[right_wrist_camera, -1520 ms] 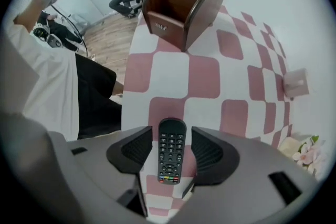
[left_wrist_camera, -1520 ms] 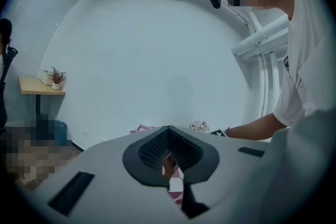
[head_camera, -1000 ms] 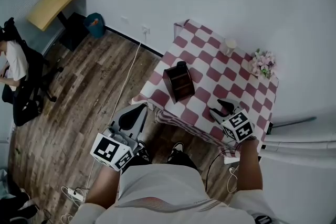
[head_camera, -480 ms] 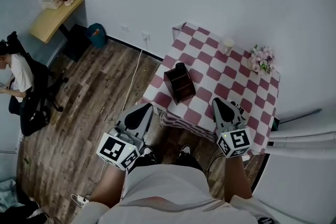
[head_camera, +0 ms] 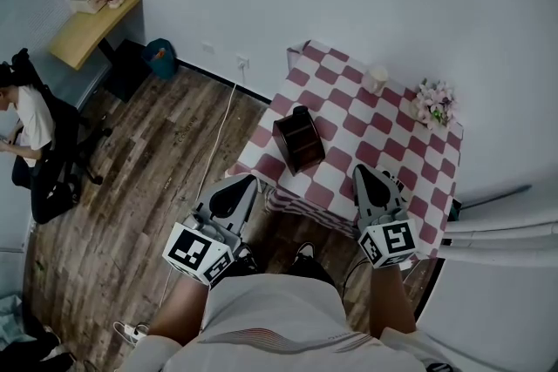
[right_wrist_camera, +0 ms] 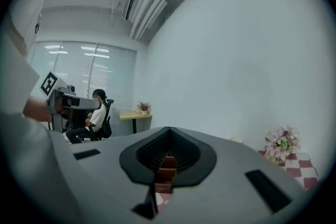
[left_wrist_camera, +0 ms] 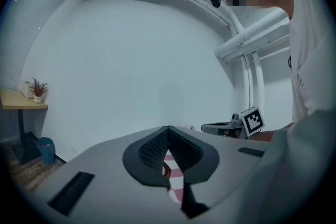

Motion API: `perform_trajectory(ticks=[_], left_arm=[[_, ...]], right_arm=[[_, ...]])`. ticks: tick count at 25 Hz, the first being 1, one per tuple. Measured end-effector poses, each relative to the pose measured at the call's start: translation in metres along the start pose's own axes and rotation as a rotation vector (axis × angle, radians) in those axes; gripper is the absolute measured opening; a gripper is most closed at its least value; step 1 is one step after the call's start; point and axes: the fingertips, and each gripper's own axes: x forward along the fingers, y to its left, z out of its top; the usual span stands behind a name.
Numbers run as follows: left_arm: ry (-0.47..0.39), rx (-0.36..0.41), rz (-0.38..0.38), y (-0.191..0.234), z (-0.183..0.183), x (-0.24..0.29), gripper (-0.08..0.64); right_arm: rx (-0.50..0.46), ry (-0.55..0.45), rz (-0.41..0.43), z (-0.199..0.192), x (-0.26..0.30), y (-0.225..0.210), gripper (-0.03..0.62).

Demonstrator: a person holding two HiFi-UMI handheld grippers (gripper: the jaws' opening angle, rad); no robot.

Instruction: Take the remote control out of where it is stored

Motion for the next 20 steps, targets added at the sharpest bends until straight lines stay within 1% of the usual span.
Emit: perform_trajectory(ticks=[5, 12, 16, 18, 19, 20], left_arm=[[-0.003, -0.009, 0.008, 0.001, -0.001, -0.001, 0.008], [0.002, -0.008, 0.021, 0.005, -0.002, -0.003, 0.008], [0.004, -0.021, 0.033, 0.011, -0.005, -0.005, 0.008], [0.006, -0.027, 0.04, 0.014, -0.008, -0.008, 0.008], [0.008, -0.03, 0.045, 0.016, -0.009, -0.009, 0.008], [0.011, -0.033, 0.051, 0.018, -0.011, -0.012, 0.008]], right_arm=[[-0.013, 0.015, -0.029, -0.002, 0.008, -0.002, 0.017], [-0.023, 0.02, -0.012, -0.001, 0.018, 0.002, 0.017], [-0.021, 0.056, -0.005, -0.005, 0.038, 0.005, 0.02], [-0.027, 0.078, 0.006, -0.009, 0.054, 0.008, 0.043], [-0.025, 0.089, 0.015, -0.011, 0.063, 0.011, 0.087], [-0.02, 0.1, 0.022, -0.013, 0.073, 0.013, 0.113]])
